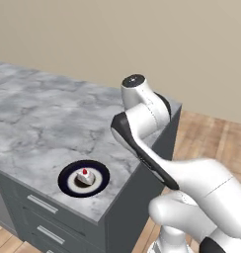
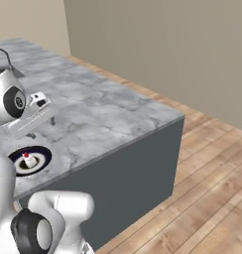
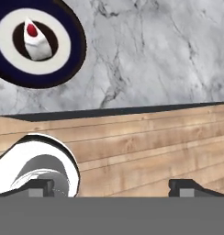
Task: Take the baked cake out of the oven and place it on the plate for cooling. Then close the oven door.
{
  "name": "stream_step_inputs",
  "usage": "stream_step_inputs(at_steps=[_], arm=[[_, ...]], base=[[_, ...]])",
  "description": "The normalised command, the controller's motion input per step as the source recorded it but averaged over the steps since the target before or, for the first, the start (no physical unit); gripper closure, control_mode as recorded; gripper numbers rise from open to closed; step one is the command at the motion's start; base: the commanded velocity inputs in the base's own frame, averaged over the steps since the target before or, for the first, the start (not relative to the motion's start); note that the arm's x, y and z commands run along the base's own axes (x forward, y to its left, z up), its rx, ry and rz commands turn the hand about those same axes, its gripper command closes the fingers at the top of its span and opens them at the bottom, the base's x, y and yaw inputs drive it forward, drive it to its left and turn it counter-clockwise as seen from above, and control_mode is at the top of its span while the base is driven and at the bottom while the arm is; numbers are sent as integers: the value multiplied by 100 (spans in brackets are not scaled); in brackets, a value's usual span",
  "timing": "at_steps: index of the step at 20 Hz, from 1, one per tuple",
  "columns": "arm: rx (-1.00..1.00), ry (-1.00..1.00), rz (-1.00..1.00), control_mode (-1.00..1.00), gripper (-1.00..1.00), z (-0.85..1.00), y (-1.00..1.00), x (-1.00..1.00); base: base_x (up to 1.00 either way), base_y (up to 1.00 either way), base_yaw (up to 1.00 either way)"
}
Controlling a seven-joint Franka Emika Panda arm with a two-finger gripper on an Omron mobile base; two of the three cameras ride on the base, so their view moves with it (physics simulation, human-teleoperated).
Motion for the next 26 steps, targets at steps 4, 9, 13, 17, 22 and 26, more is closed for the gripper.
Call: stream_step_inputs(at_steps=[4,9,13,17,22,26], arm=[[8,1,-13,-100,-100,-1,-75,-18],[2,0,-5,-100,-100,-17,-45,0],[0,0,-1,100,-100,-5,-13,-7],[0,0,0,100,-100,0,0,0],[0,0,0,100,-100,0,0,0],[0,0,0,100,-100,0,0,0]], base=[[0,0,0],[0,0,0],[-47,-31,-6],[-100,-66,-23],[-62,-67,-47],[-1,-57,-60]])
